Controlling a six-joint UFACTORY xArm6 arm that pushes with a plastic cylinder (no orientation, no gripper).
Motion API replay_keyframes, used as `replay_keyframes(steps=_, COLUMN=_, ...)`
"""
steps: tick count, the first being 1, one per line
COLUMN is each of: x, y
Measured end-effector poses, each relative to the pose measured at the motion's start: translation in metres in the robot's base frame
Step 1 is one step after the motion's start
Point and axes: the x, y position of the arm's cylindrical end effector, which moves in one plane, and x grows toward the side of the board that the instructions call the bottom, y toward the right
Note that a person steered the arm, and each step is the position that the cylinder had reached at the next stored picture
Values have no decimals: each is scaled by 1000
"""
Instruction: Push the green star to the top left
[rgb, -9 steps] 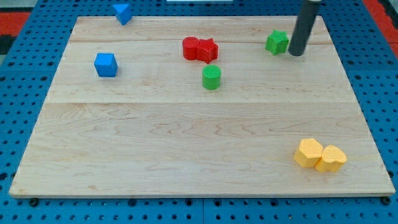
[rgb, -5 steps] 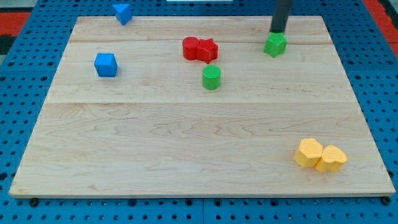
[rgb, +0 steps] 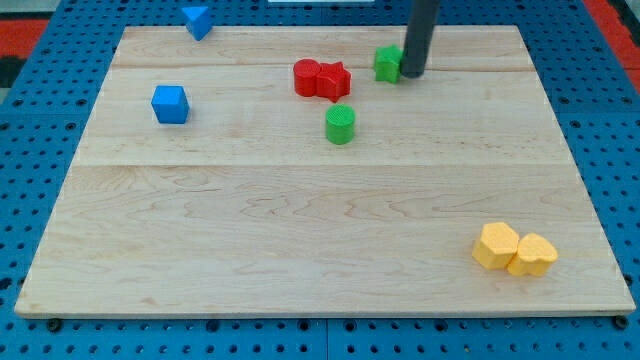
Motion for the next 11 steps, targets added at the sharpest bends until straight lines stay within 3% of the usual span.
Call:
replay_keyframes(steps=1, x=-5, y=-58)
replay_keyframes(steps=2, x=-47, y=-68)
replay_keyframes(steps=3, x=-49, y=-79)
replay_keyframes(steps=6, x=6, y=-147)
replay_keyframes(steps=9, x=-46, y=-129)
replay_keyframes(steps=11, x=-39, y=-191)
